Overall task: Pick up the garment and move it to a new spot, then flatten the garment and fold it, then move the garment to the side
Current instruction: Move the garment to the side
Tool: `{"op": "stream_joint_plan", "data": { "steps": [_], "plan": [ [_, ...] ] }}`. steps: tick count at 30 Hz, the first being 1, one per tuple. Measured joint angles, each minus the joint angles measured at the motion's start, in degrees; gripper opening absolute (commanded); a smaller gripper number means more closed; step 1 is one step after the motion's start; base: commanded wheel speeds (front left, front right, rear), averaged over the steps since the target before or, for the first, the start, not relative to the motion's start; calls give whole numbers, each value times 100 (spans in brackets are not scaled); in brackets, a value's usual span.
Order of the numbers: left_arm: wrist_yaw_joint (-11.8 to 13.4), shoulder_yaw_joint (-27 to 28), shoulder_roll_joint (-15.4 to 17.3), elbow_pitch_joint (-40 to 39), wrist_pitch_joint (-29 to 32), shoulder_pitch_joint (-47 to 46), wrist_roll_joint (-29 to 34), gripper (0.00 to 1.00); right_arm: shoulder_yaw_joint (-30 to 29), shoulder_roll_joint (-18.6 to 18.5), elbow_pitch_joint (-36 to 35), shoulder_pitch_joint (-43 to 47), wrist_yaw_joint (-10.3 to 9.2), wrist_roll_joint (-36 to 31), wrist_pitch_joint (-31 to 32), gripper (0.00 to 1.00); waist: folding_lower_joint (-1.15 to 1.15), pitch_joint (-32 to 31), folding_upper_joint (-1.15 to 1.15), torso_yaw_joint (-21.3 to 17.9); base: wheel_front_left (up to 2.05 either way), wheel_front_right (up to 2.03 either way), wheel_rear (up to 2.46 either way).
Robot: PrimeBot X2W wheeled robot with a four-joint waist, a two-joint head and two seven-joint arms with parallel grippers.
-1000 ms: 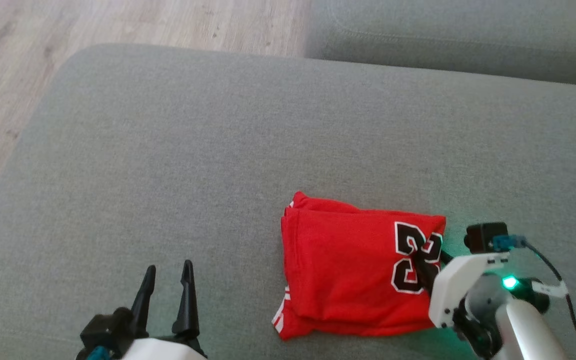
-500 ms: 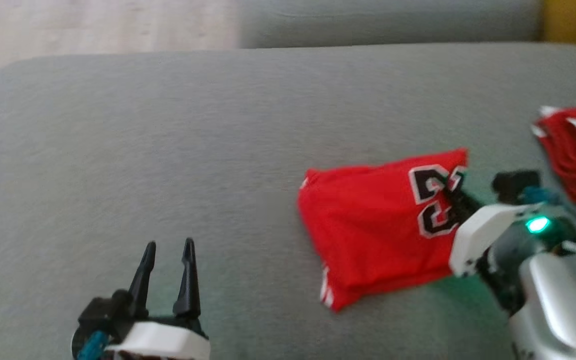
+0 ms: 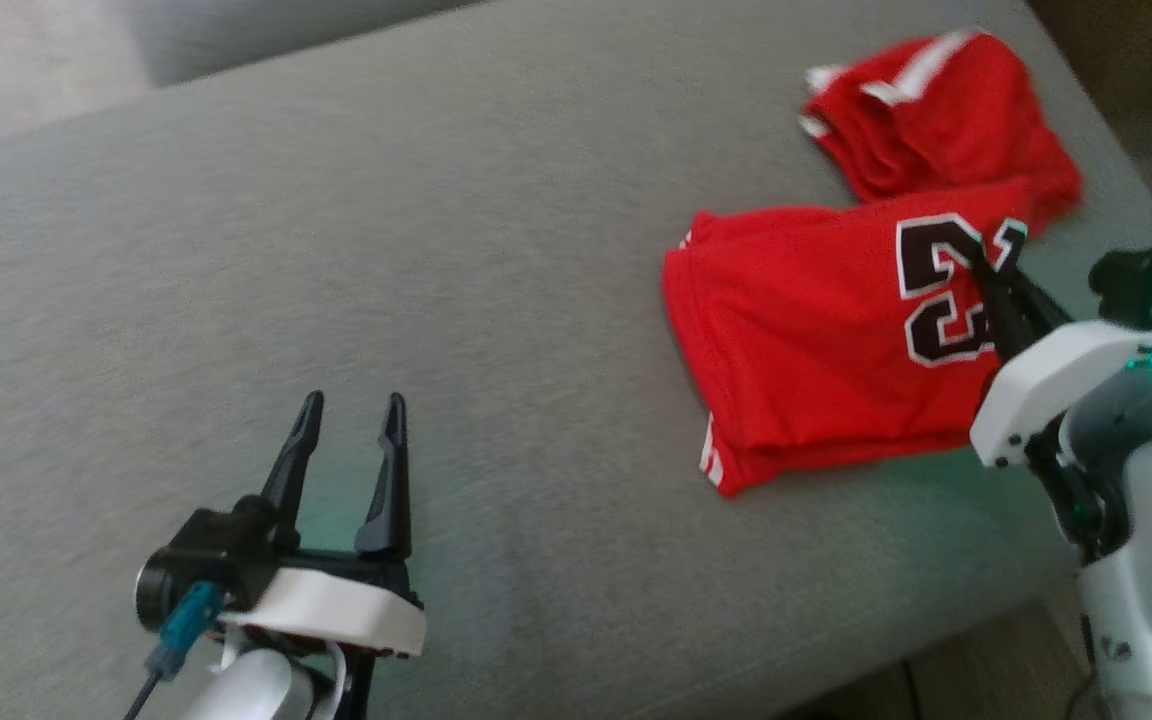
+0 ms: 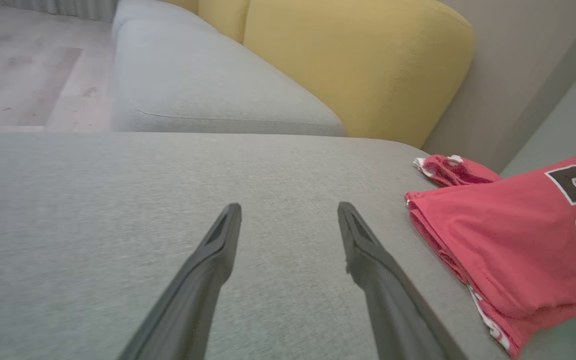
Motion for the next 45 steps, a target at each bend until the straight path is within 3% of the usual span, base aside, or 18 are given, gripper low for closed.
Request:
{"op": "stream_joint_plan", "data": {
  "steps": [4, 8, 18, 25, 32, 33, 34, 35, 45],
  "plan": [
    [0, -59, 70, -67, 162, -140, 105, 100, -44, 47, 24, -114, 0, -1, -112, 0, 0, 301, 0, -430, 0, 0, 0],
    [1, -91, 101, -74, 226, -207, 114, 100, -40, 163, 108, -213, 0, -51, -163, 0, 1, 448, 0, -522, 0, 0, 0],
    [51, -58, 126, -92, 188, -203, 111, 100, 97, -41, 756, -1540, 0, -214, -142, 0, -1, 445, 0, -67, 0, 0, 0],
    [100, -32, 127, -121, 111, -201, 71, 100, -334, -398, 1440, -2306, 0, -323, -111, 0, -1, 506, 0, 344, 0, 0, 0],
    [100, -32, 129, -142, 108, -199, 71, 100, -813, -804, 1830, -2449, 0, -705, -192, 0, -1, 610, 0, 600, 0, 0, 0],
    [100, -32, 129, -142, 108, -199, 71, 100, -902, -868, 1892, -2450, 0, -793, -248, 15, 0, 626, 0, 632, 0, 0, 0],
    [100, -34, 129, -142, 105, -199, 71, 100, -987, -926, 1940, -2451, 0, -891, -280, 44, 0, 639, 0, 663, 0, 0, 0],
    [100, -34, 127, -142, 92, -199, 71, 100, -1100, -947, 1970, -2452, 0, -976, -335, 100, -1, 649, 0, 688, 0, 0, 0],
    [107, -35, 142, -141, 82, -194, 71, 100, -1394, -712, 1962, -2517, 0, -1210, -812, 100, -1, 591, 0, 666, 0, 0, 0]
  ]
}}
